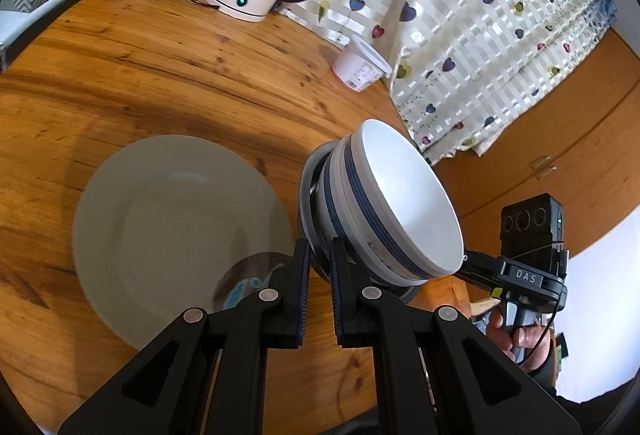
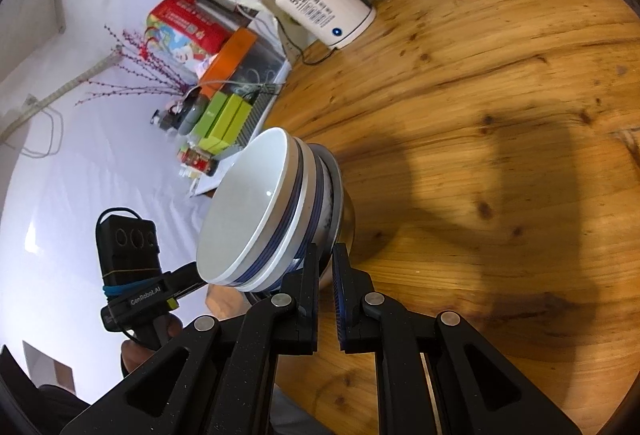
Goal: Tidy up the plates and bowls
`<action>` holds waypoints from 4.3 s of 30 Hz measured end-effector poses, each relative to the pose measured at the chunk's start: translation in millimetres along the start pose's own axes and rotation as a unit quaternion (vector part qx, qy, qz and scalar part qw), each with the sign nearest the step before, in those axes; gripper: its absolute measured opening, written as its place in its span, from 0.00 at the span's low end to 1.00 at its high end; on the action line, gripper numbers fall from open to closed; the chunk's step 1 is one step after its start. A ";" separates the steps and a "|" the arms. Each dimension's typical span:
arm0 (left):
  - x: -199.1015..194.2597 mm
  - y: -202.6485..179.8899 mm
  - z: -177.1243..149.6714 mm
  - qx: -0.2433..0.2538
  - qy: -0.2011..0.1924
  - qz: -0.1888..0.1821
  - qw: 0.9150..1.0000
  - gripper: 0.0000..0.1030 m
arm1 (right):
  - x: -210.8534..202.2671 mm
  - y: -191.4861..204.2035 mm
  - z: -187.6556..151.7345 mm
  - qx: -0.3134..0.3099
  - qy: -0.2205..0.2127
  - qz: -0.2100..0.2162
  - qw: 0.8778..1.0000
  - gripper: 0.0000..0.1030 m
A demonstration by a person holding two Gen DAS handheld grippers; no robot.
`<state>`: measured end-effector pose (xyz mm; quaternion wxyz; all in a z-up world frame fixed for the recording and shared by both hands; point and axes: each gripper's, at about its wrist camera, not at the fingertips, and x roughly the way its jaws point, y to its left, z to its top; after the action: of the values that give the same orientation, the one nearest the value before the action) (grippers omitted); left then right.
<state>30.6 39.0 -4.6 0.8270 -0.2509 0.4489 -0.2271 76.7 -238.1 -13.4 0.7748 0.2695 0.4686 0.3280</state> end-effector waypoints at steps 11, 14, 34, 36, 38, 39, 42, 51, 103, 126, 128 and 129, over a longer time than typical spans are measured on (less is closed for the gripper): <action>-23.1 28.5 -2.0 -0.025 -0.022 0.020 0.999 0.08 | 34.8 21.8 4.2 -0.018 0.027 0.013 0.999 0.08; -29.4 36.5 -2.7 -0.031 -0.028 0.026 0.999 0.08 | 44.5 27.3 4.9 -0.023 0.034 0.017 0.999 0.08; -51.6 69.8 -8.5 -0.063 -0.050 0.054 0.995 0.08 | 91.8 48.8 6.9 -0.037 0.077 0.024 0.996 0.08; -51.2 70.7 -8.9 -0.064 -0.050 0.055 0.995 0.08 | 94.4 48.5 6.5 -0.036 0.080 0.023 0.996 0.08; -51.5 71.8 -9.2 -0.065 -0.050 0.056 0.995 0.08 | 95.7 48.1 5.4 -0.036 0.081 0.023 0.996 0.08; -51.6 72.5 -9.5 -0.066 -0.050 0.056 0.995 0.08 | 96.4 48.2 5.5 -0.036 0.082 0.023 0.996 0.08; -52.6 73.4 -10.6 -0.067 -0.051 0.057 0.995 0.08 | 98.3 48.7 5.5 -0.039 0.084 0.022 0.995 0.08; -52.4 75.4 -11.6 -0.071 -0.053 0.055 0.995 0.08 | 97.6 49.1 4.1 -0.040 0.089 0.020 0.995 0.10; -44.4 9.9 -54.3 0.020 -0.074 0.238 0.968 0.46 | 64.0 113.3 -62.7 -0.250 0.036 -0.130 0.959 0.81; -34.3 6.3 -63.5 0.025 -0.061 0.262 0.963 0.46 | 77.3 121.4 -76.6 -0.281 0.040 -0.171 0.943 0.82; -34.6 6.4 -63.9 0.024 -0.062 0.257 0.964 0.46 | 77.4 121.8 -77.5 -0.283 0.041 -0.173 0.942 0.82; -34.6 6.1 -63.9 0.024 -0.063 0.258 0.964 0.46 | 77.6 121.9 -77.6 -0.285 0.041 -0.174 0.942 0.82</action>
<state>-40.3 51.0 -16.7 0.8898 -0.1206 0.4402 -0.0007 2.4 -92.5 0.1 0.8442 -0.0617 0.4266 0.3185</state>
